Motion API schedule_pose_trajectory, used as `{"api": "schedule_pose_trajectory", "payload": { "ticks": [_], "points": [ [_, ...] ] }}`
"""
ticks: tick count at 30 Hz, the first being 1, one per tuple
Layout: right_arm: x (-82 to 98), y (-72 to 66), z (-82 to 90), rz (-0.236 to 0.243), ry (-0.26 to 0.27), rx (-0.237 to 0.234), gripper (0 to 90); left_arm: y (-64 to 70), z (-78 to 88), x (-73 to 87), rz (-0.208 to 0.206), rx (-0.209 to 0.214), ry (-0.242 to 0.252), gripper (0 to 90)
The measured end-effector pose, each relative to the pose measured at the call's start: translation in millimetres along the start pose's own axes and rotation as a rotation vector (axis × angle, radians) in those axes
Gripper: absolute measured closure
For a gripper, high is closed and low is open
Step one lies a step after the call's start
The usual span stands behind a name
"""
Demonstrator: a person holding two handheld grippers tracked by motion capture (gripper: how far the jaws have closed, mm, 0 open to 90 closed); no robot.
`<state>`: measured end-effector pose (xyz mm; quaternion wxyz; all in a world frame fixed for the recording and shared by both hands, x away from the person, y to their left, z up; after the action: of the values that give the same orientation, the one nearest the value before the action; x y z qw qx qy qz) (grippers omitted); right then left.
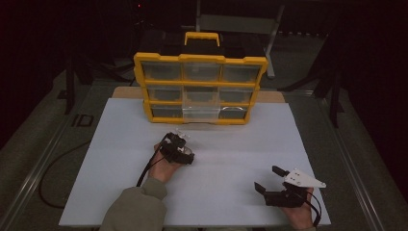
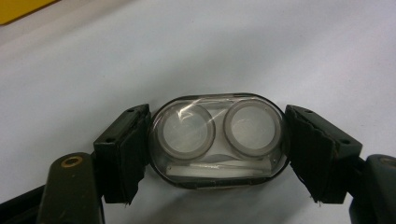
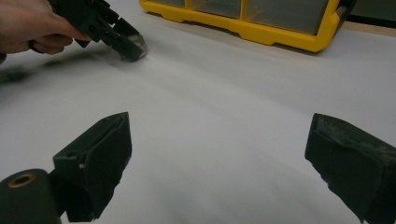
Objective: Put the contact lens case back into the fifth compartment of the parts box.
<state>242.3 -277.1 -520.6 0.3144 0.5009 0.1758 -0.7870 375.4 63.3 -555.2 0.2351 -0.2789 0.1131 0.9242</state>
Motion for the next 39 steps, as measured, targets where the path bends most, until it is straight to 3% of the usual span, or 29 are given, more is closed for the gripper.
{"api": "schedule_pose_trajectory", "payload": {
  "ticks": [16, 30, 39],
  "points": [
    [0.3, 0.2, -0.4, 0.0, -0.002, -0.002, 7.4, -2.4, 6.7, 0.4, -0.045, 0.008, -0.005, 26.7],
    [0.6, 0.2, -0.9, -0.003, -0.001, -0.005, 7.4, -15.0, 27.6, -2.4, -0.057, 0.019, 0.012, 26.7],
    [0.5, 0.2, -0.5, -0.004, -0.001, -0.005, 7.4, -18.3, 41.8, -5.5, -0.099, 0.032, 0.014, 26.7]
  ]
}}
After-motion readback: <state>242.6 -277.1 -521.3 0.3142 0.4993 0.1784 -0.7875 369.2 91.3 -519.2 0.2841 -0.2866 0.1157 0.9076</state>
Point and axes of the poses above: each handheld gripper's, and its own axes: z roughly backward along the jaws, x roughly out of its underside, y roughly to its right, the point moved 3 cm from there along -z, roughly forward along the jaws, and after that the axes turned 6 degrees about z, right-handed, at the moved point
